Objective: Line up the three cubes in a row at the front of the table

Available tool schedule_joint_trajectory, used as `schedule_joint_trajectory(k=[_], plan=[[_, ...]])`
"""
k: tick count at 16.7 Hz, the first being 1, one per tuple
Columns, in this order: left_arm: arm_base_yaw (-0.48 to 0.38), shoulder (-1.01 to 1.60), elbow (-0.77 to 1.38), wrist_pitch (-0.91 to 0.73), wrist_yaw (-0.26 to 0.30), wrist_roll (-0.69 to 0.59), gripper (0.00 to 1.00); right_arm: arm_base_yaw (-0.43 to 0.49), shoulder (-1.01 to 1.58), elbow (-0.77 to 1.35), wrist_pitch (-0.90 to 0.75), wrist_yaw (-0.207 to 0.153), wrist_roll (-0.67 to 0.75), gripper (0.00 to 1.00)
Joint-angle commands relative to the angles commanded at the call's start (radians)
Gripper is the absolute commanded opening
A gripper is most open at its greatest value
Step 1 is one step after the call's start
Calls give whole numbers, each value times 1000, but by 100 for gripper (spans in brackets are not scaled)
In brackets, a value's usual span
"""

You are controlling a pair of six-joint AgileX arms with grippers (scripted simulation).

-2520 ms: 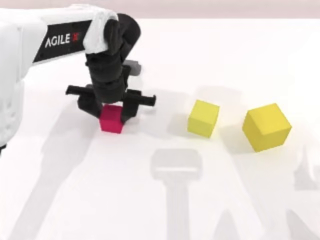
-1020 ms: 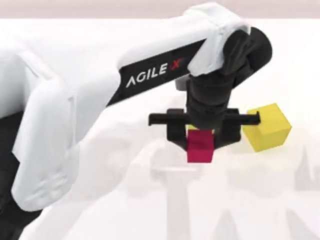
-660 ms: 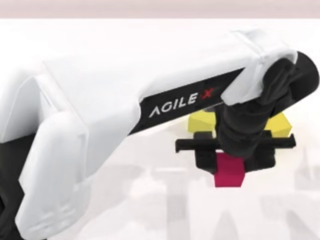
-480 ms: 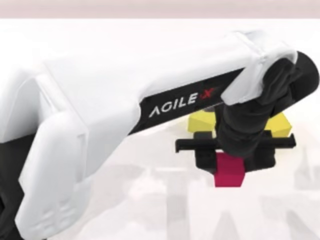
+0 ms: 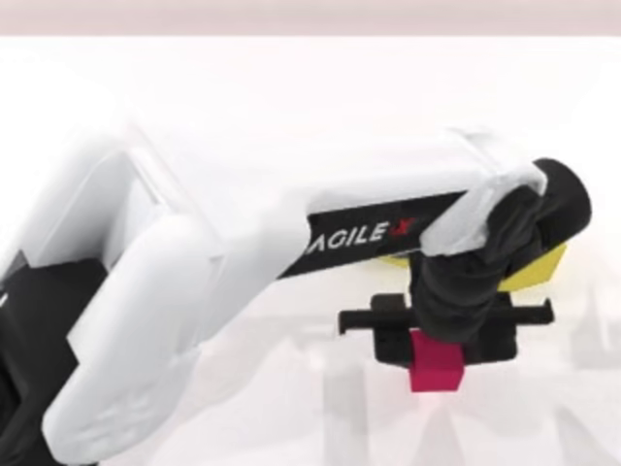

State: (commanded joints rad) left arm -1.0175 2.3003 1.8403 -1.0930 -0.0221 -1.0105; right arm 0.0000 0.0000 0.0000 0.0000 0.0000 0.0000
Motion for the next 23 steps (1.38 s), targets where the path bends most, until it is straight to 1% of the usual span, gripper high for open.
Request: schedule_joint_trajectory(k=[2,5,18,19,23], plan=[[-2,6,-26,28,0,-1,0,0,0,0,0,0,0,100],[-2,6,-27,29,0,-1,0,0,0,0,0,0,0,100],[-2,6,-27,29,0,-1,98,0,0,0,0,0,0,100],[-2,6,-27,29,0,-1,100,0,0,0,0,0,0,100],[-2,6,-27,29,0,-1,100,0,0,0,0,0,0,100]])
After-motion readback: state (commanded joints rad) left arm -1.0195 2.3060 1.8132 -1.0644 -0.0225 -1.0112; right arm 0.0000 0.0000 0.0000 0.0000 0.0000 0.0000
